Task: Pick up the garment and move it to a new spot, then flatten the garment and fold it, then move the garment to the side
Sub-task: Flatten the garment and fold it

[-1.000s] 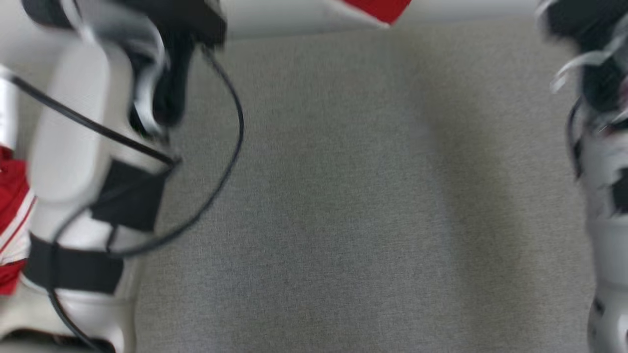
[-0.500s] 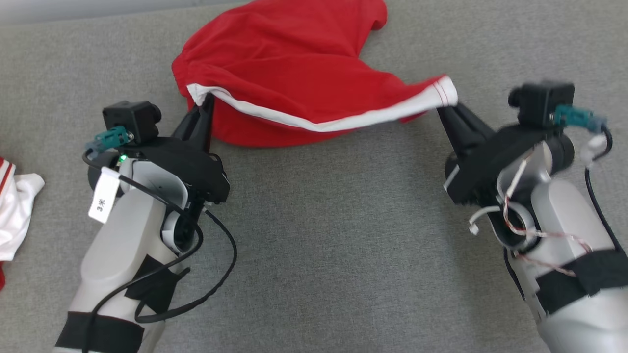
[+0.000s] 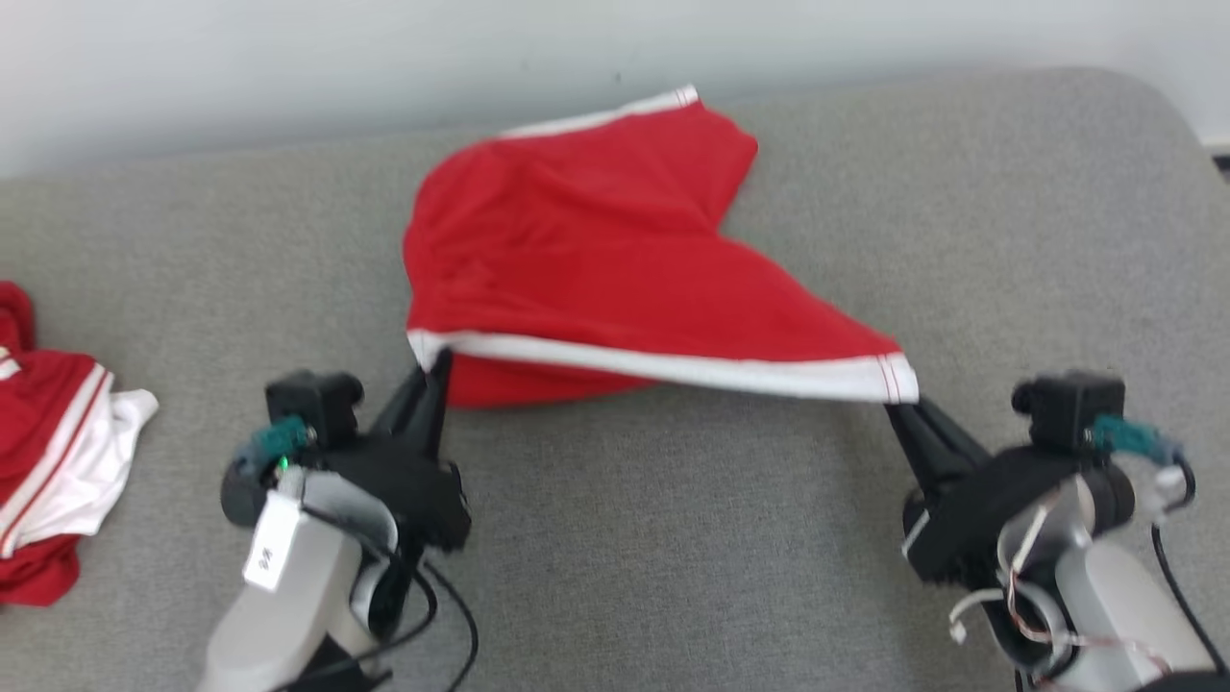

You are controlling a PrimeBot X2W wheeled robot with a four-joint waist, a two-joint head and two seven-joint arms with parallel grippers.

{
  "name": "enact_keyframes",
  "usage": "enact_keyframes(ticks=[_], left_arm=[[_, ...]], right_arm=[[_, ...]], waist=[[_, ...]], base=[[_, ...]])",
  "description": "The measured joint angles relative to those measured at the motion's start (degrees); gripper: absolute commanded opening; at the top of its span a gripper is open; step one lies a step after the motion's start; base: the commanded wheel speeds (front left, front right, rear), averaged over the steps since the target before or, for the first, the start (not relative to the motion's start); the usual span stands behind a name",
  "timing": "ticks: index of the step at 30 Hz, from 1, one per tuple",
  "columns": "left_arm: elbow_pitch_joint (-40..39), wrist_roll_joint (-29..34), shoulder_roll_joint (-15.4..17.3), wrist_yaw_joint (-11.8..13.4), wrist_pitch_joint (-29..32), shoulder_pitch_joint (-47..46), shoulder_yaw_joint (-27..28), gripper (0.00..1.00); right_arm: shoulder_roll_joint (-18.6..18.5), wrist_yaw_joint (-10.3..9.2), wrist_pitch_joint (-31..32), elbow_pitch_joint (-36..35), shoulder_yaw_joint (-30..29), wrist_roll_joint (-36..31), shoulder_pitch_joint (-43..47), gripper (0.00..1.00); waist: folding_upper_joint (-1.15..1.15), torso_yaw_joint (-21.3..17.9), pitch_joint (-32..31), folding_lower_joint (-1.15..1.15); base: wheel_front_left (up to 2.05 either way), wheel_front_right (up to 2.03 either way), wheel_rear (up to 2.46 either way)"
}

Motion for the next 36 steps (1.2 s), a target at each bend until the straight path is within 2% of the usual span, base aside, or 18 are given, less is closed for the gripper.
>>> enact_keyframes(ticks=[11, 20, 34, 36], left_arm=[[0.46, 1.9, 2.57, -0.98, -0.89, 9.43, -4.78, 0.0], [-2.09, 3.03, 3.89, -0.99, -1.38, 16.28, -7.39, 0.0], [-7.57, 3.1, 6.84, -1.0, -1.88, 25.08, -8.18, 0.0], [-7.89, 3.13, 7.01, -1.0, -1.88, 25.53, -8.9, 0.11]], right_arm=[[-0.36, -0.64, 0.0, -5.33, 0.01, 0.75, 13.95, 0.0], [-1.34, -1.18, 2.98, -10.72, 1.13, 1.51, 24.15, 0.0], [-5.16, -2.69, 8.46, -14.35, 2.22, 0.24, 30.88, 0.0], [-5.78, -2.97, 8.96, -14.47, 2.33, -0.16, 31.44, 0.0]], waist=[[0.0, 1.59, -6.84, 0.0], [-0.01, 2.46, -10.46, 0.0], [0.0, 2.78, -11.44, 0.0], [0.0, 2.89, -11.27, 0.01]], base=[[0.0, 0.0, 0.0], [0.0, 0.0, 0.0], [0.0, 0.0, 0.0], [0.0, 0.0, 0.0]])
